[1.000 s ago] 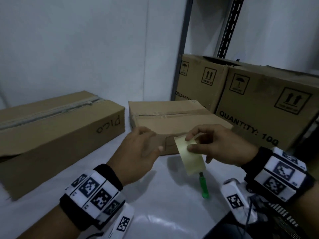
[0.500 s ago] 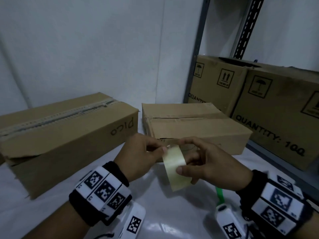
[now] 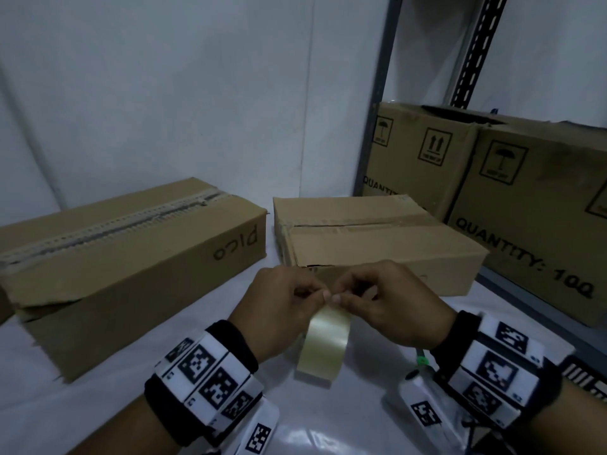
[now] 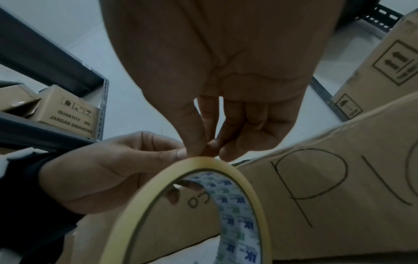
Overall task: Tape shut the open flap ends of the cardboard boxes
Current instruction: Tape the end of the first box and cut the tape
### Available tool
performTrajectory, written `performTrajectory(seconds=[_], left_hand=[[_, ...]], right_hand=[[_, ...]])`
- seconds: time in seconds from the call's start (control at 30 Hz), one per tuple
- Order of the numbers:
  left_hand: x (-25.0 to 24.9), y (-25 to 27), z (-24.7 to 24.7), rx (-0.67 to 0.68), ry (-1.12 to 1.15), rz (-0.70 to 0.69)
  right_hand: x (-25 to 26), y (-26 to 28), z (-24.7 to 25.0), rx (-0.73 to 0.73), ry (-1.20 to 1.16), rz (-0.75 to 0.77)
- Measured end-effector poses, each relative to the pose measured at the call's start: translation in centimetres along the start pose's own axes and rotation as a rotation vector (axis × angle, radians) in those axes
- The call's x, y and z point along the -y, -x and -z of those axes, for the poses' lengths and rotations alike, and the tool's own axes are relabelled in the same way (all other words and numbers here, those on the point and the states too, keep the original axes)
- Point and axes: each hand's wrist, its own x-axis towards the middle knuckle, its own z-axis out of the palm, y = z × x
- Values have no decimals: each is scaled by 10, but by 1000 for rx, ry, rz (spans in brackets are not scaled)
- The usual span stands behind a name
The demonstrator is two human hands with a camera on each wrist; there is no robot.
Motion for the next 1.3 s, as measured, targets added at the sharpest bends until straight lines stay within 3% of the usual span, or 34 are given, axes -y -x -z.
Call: performTrajectory(seconds=[0.13, 0.27, 0.33, 0.43, 0.67, 0.9, 1.13, 1.3], left_hand=[[2, 4, -3, -73, 137, 210], [-2, 11, -5, 145, 366, 401], [-4, 13, -7, 208, 326, 343], [-5, 14, -12, 191, 228, 257], [-12, 6, -16, 66, 169, 293], [-8, 3, -11, 22, 253, 390], [-17, 11, -15, 130, 439, 395], [-19, 19, -19, 147, 575, 453]], right_hand=[[-7, -5, -2, -32, 6, -14], [-11, -9, 3, -60, -8, -61], [-13, -12, 9, -62, -7, -88], [-13, -14, 15, -35, 33, -72], [4, -20, 30, -128, 188, 121], [25, -29, 44, -167, 190, 167], [15, -61, 48, -72, 98, -39], [1, -73, 39, -53, 37, -39]])
